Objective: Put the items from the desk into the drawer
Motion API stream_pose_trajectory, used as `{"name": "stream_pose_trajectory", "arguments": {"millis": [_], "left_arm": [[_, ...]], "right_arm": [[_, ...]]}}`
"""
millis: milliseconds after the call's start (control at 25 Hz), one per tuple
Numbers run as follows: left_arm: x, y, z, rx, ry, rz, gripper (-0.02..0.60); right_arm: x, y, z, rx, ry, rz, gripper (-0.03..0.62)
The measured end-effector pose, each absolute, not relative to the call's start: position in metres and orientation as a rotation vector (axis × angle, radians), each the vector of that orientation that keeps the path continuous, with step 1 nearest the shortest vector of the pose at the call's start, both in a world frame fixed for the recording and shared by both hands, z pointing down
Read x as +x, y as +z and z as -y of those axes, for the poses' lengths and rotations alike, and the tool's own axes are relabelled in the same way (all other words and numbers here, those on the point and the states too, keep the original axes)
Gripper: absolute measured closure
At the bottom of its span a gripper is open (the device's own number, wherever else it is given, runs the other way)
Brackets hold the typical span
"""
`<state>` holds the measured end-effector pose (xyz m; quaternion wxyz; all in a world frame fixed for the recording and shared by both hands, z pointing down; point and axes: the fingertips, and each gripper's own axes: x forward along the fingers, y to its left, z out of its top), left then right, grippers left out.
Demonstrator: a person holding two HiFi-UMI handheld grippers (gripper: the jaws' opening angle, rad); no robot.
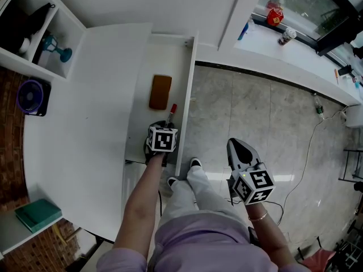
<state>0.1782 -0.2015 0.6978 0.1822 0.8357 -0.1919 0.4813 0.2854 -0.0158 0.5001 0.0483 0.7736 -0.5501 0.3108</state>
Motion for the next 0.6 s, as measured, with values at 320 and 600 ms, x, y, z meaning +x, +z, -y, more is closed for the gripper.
{"name": "stream_pose_trajectory", "arguments": {"millis": [320,600], "left_arm": [[0.176,0.649,0.214,2.468,1.235,0.581,0.506],[0.164,0.604,0.212,2.544,1.085,0.645,0.531]], "right_arm": [[0.278,0.493,0.024,2.340,0.925,1.729,0.591],[0.267,0.486,0.035,2.316,0.889,1.787,0.591]]}}
